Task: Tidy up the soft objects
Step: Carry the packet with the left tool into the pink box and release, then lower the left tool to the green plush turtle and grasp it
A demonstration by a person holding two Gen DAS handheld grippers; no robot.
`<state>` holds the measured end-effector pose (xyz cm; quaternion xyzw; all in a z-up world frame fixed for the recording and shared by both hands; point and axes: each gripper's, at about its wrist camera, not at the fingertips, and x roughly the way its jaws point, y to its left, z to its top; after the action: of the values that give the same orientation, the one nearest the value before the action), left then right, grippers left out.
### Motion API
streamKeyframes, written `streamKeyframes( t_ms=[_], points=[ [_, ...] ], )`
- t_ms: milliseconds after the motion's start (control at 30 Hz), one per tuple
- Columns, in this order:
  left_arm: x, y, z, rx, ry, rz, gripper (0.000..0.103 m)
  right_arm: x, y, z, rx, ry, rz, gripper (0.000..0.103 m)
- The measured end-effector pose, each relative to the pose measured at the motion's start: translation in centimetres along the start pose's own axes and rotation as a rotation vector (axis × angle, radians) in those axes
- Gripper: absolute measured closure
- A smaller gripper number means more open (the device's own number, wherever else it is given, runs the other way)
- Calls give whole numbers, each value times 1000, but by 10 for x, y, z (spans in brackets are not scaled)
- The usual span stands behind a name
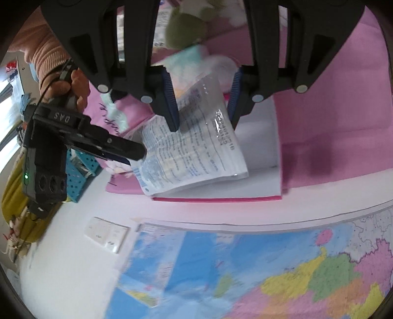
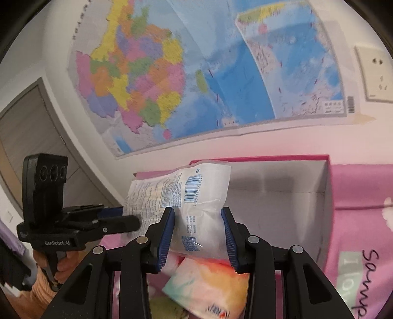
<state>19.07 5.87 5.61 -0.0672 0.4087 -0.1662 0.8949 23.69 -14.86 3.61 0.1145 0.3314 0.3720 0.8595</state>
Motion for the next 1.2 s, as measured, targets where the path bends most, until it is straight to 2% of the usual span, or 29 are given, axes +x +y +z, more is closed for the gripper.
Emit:
streamKeyframes(
  t_ms=[333, 467, 567, 633, 667, 833, 900, 967, 1200],
  points=[
    [56, 31, 4, -34, 121, 75, 62, 64, -24, -5, 78, 122, -55, 62],
    [66, 36, 8, -44, 131, 121, 61, 79, -31, -10, 102, 181, -111, 55],
    [65, 37, 7, -46, 120, 149, 61, 87, -34, -12, 108, 220, -136, 53],
    [62, 38, 7, -44, 105, 166, 61, 87, -33, -12, 94, 219, -151, 52],
    [60, 39, 6, -47, 98, 177, 61, 87, -32, -12, 86, 223, -159, 47],
    [40, 42, 0, -66, 39, 193, 61, 76, -30, -14, 71, 208, -167, 47],
    [28, 42, -3, -56, 3, 211, 58, 69, -28, -14, 60, 191, -169, 47],
    [17, 40, -7, -44, -27, 222, 50, 56, -25, -15, 44, 168, -162, 45],
    [0, 31, -16, -11, -74, 219, 50, 43, -14, -18, 6, 163, -161, 44]
  ],
)
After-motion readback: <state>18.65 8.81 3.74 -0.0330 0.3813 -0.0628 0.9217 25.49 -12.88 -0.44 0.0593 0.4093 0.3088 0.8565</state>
